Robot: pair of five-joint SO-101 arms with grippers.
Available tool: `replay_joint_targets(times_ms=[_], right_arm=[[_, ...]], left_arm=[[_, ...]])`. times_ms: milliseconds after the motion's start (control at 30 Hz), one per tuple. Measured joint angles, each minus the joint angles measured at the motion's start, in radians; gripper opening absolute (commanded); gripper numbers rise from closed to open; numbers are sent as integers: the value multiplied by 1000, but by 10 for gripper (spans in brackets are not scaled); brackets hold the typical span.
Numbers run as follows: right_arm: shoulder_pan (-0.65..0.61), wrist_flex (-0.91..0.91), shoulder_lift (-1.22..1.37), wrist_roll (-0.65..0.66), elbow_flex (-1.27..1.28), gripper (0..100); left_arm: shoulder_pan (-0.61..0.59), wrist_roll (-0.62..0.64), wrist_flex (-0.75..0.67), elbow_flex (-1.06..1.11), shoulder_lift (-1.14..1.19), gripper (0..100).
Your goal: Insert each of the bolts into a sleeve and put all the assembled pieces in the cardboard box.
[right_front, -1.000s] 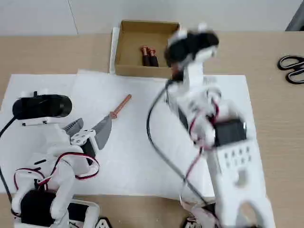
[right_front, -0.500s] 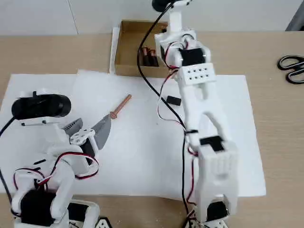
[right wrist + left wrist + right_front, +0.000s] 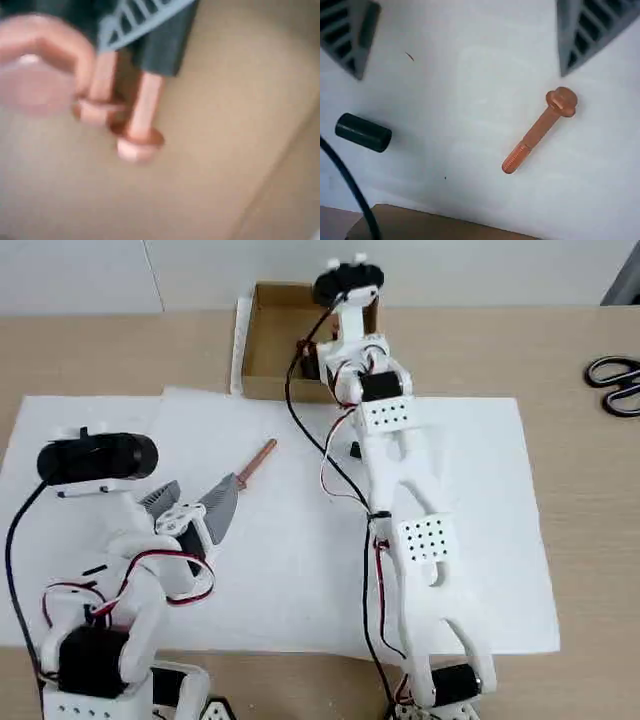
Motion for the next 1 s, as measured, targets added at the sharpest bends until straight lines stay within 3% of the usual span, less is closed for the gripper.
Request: replay_joint_targets(times_ms=[200, 467, 767, 1000], right_arm=[[3, 34, 8, 0, -121, 182], [6, 267, -26, 0, -199, 184], [6, 672, -382, 0, -201, 184], [6, 839, -598, 0, -201, 183]], left_arm=[[0, 0, 0, 0, 0, 237], [0, 0, 0, 0, 0, 237], [0, 0, 0, 0, 0, 237], [0, 0, 0, 0, 0, 237]])
